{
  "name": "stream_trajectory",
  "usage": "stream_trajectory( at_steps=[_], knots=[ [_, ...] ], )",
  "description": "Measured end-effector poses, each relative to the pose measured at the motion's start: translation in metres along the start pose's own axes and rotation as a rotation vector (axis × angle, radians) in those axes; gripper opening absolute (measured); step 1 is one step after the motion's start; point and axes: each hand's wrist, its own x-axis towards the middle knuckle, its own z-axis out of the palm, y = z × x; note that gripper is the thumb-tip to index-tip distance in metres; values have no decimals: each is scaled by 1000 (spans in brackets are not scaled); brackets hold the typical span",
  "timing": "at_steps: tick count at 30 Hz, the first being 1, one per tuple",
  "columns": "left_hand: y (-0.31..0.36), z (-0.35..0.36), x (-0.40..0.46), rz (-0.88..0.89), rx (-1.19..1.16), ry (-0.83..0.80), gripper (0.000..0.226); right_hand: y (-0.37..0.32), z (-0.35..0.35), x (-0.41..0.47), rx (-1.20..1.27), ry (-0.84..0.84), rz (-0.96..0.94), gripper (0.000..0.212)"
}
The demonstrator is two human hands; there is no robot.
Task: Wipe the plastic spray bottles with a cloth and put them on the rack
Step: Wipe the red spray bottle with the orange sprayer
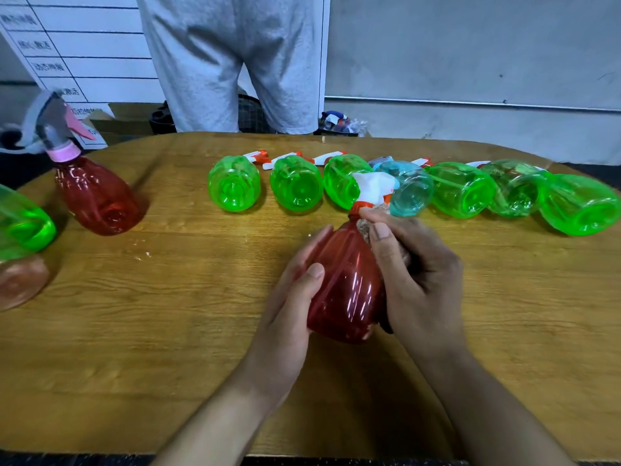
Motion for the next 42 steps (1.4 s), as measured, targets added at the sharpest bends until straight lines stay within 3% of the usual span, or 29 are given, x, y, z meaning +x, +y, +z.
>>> stream_trajectory(
  at_steps=[4,7,12,16,20,23,26,31,38,42],
  knots=[
    [-3,-6,2,-4,24,87,49,-6,6,-8,-143,-86,-42,24],
    [0,-15,8,36,-4,180,49,-17,20,-27,-204,-217,-211,24],
    [11,-19,9,76,-47,150,49,-14,26,-36,-249,-240,-434,22],
    [1,-10,10,116,153,133,48,-4,9,-15,-187,-103,-227,25],
    [-8,1,3,104,203,39,44,8,-3,-1,-112,1,-38,24],
    [-5,-5,6,100,136,127,43,-2,5,-10,-198,-36,-85,23],
    [2,-14,10,88,33,184,43,-14,21,-28,-205,-176,-236,25],
    [11,-21,10,92,-59,154,42,-14,31,-40,-231,-242,-424,23],
    [-7,-4,7,124,203,67,38,3,0,-7,-100,6,-84,23],
    [-5,-5,7,111,171,85,42,5,3,-9,-163,-7,-68,25]
  ],
)
